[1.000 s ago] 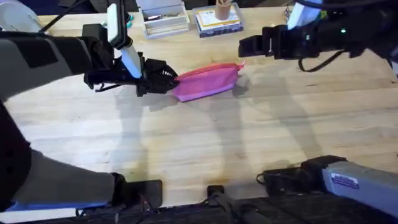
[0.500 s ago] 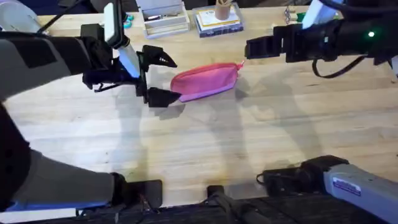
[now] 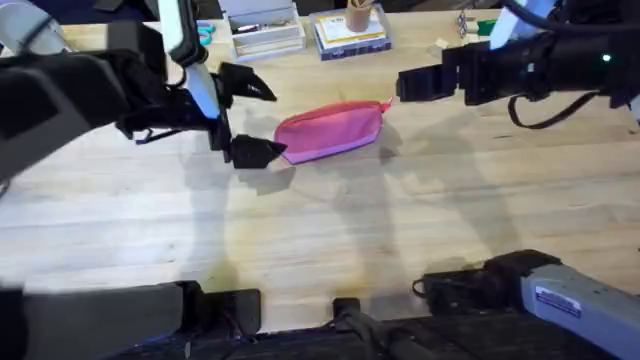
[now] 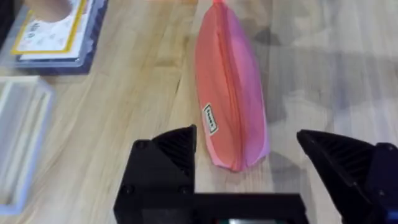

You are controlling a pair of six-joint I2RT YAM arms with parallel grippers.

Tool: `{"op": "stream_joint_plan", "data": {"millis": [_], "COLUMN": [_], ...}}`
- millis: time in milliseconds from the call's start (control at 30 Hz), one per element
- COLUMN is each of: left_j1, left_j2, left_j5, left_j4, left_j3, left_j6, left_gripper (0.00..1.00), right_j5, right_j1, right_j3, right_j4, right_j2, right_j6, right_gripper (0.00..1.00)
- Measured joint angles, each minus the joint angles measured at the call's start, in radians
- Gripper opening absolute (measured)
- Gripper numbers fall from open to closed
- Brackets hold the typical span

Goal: Unzip the bag, pick up the pens from the table one at a time and place them inside, then zip the bag closed.

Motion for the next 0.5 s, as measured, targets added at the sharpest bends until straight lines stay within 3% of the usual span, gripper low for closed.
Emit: {"op": "stream_joint_plan", "data": {"millis": [267, 500], "left_j1": [0.000, 0.000], "left_j2": [-0.269, -0.495], "left_j5": [-0.161, -0.369], "left_j4": [-0.003, -0.011], "left_j3": [0.000, 0.000], "left_j6": [-0.264, -0.612], "left_gripper": [0.993, 0.993], "right_j5": [0.000, 0.000], "right_j1": [0.000, 0.000], "right_j3": [0.000, 0.000], "right_j4": [0.000, -0.001], "right_j2": [-0.048, -0.088], "right_j6": [-0.019, -0.026], "right_gripper": [0.998, 0.998]}}
